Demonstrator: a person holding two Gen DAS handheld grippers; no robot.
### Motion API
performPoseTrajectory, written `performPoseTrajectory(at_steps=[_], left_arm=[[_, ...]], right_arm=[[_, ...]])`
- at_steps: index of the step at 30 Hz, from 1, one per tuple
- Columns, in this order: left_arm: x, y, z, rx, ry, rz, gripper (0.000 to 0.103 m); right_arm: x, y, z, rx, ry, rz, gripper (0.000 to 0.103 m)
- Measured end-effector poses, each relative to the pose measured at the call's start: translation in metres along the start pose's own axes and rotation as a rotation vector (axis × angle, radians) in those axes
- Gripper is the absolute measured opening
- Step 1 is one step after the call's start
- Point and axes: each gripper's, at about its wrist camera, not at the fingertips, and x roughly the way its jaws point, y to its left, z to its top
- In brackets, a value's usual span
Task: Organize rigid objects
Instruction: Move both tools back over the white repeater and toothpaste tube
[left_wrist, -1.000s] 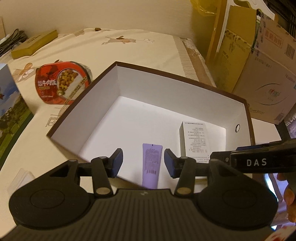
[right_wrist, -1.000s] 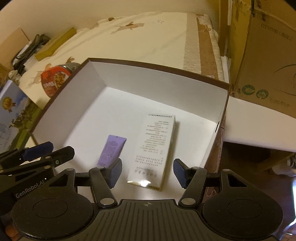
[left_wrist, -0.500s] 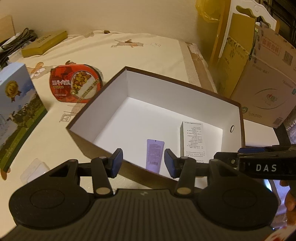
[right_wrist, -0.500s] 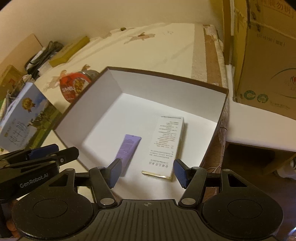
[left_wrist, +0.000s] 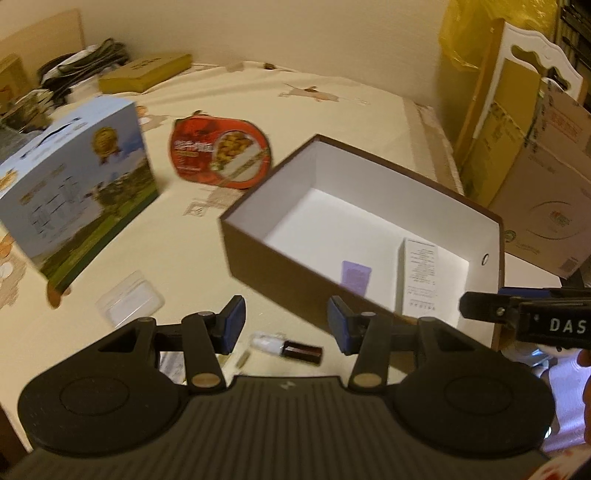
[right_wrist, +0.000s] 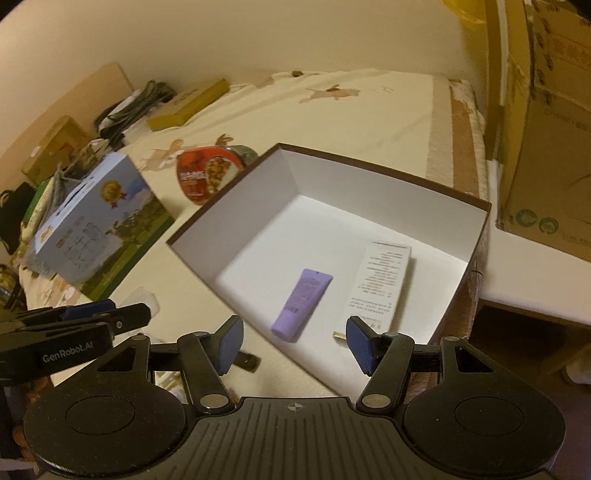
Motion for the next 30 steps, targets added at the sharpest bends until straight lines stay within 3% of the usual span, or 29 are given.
performPoseTrajectory(at_steps=[6,13,22,30], left_arm=[[-0.017,0.021,-0.028,-0.059,0.025,0.041,0.044],[-0.02,0.035,-0.07,-0.1,0.111,0.077,0.044],[-0.013,0.038,-0.111,-0.137,0.213,0.071,0.044],[0.002,0.028,-0.126,-0.134,0.248,0.038,0.044]], right_arm=[[-0.005,0.011,-0.018,-0.063,0.002,0.057,0.059],[0.005,0.02,-0.049,-0.134,0.064,0.1,0.059],[0.023,0.026,-0.082,-0.206,0.145,0.113,0.059],[0.039,0.027,-0.098,-0.237,0.201,0.109,0.059]])
